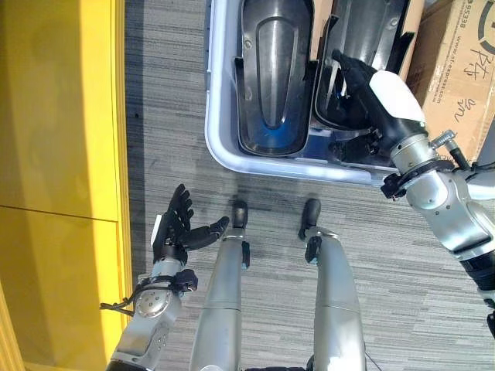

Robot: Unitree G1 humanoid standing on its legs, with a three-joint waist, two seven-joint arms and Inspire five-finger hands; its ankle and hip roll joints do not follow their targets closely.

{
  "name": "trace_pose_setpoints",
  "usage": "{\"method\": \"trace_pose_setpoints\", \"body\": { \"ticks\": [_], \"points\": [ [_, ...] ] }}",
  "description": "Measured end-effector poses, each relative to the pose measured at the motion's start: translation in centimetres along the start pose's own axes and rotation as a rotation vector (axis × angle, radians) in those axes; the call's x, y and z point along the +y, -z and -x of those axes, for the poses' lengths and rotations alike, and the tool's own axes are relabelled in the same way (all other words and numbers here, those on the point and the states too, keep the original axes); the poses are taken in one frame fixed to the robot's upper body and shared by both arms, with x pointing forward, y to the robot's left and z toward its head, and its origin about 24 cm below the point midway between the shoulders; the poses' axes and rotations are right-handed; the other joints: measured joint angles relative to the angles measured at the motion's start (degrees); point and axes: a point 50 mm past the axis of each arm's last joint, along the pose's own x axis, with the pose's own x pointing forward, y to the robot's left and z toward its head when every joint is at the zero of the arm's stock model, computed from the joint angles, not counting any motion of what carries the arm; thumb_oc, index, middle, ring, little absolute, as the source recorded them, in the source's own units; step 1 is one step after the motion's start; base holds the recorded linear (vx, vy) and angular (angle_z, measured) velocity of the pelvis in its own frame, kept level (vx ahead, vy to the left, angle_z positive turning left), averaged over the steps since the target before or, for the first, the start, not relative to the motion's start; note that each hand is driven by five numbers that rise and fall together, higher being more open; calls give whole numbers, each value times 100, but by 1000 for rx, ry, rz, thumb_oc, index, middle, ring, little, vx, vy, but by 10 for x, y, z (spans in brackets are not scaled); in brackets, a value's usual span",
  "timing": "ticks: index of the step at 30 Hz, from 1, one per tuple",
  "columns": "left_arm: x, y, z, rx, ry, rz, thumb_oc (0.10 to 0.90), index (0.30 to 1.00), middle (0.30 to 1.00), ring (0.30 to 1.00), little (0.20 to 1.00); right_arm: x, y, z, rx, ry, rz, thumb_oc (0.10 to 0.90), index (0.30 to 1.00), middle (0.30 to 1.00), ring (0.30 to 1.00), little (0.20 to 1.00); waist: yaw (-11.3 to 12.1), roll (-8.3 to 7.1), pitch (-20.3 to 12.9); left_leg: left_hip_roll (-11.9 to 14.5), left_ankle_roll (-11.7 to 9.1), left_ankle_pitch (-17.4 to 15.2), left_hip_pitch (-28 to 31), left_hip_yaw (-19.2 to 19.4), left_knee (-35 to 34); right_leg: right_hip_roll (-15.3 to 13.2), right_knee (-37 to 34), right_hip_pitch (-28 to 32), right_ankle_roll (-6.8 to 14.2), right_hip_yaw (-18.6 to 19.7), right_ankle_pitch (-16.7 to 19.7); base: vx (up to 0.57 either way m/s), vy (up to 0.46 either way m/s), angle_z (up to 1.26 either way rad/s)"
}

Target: Move parts from the plastic box to the shelf.

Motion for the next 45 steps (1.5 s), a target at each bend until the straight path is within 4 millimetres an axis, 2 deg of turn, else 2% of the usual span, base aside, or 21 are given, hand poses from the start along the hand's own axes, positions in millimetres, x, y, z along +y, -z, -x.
{"method": "trace_pose_setpoints", "body": {
  "ticks": [10, 18, 22, 23, 28, 29, 31, 38, 45],
  "points": [
    [1, 0, 1, -6, -16, -29, 900, 1000, 1000, 1000, 1000, 1, 13, 0, 51, 17, 72, 900, 1000, 1000, 1000, 1000, 14, 3, 1, -11, 28, -21, -49, -3, 9, -19, 94, -90, -42, 10, -39, 9, -6, 0],
    [1, 0, 1, -8, -18, -28, 900, 1000, 1000, 1000, 1000, -1, 7, -6, 35, 114, 96, 900, 1000, 1000, 1000, 1000, 20, 18, -3, -36, -27, 12, -338, -37, 138, -46, 319, -401, -101, 3, -111, 6, -4, 3],
    [1, 0, 1, -10, -21, -27, 900, 1000, 1000, 1000, 1000, -9, 0, -13, 14, 147, 86, 900, 1000, 1000, 1000, 1000, 30, 23, -5, -55, -39, 6, -543, -54, 318, -60, 508, -632, -133, 36, -152, 4, 22, 4],
    [0, 0, 1, -8, -24, -27, 900, 1000, 1000, 1000, 1000, -9, -7, -21, -4, 167, 56, 900, 1000, 1000, 1000, 1000, -20, 31, -10, -52, -39, 6, -621, -59, 384, -54, 553, -704, -128, 39, -154, 4, 32, -2],
    [-1, 0, 0, -11, -23, -25, 900, 1000, 1000, 1000, 1000, -9, -17, -25, -39, 179, 33, 900, 1000, 1000, 1000, 1000, 6, 36, -15, -45, -45, 28, -713, -53, 398, -52, 580, -793, -117, 52, -155, 2, 1, 2],
    [-1, 0, 0, -10, -23, -25, 900, 1000, 1000, 1000, 1000, -9, -18, -25, -41, 180, 33, 665, 671, 671, 671, 671, 6, 36, -15, -46, -46, 31, -715, -52, 398, -53, 580, -794, -117, 52, -155, 0, 0, 0],
    [-1, 0, 0, -13, -23, -24, 900, 1000, 1000, 1000, 1000, -8, -18, -25, -41, 178, 32, 400, 300, 300, 300, 300, 4, 37, -17, -46, -46, 31, -716, -50, 398, -54, 580, -794, -119, 52, -154, 0, 0, 0],
    [-2, -1, 0, -22, -22, -22, 900, 1000, 1000, 1000, 1000, -11, -20, -24, -61, 246, 101, 400, 300, 300, 300, 300, 4, 75, -40, -46, -45, 41, -714, -44, 400, -53, 594, -803, -119, 60, -154, 0, 0, 0],
    [-3, 0, 1, -21, -15, -21, 900, 1000, 1000, 1000, 1000, 4, -8, -20, -5, 199, 93, 400, 300, 300, 300, 300, 63, 104, -56, -56, -45, 43, -708, -24, 401, -66, 612, -807, -148, 82, -137, 0, 0, 0]
  ]
}}
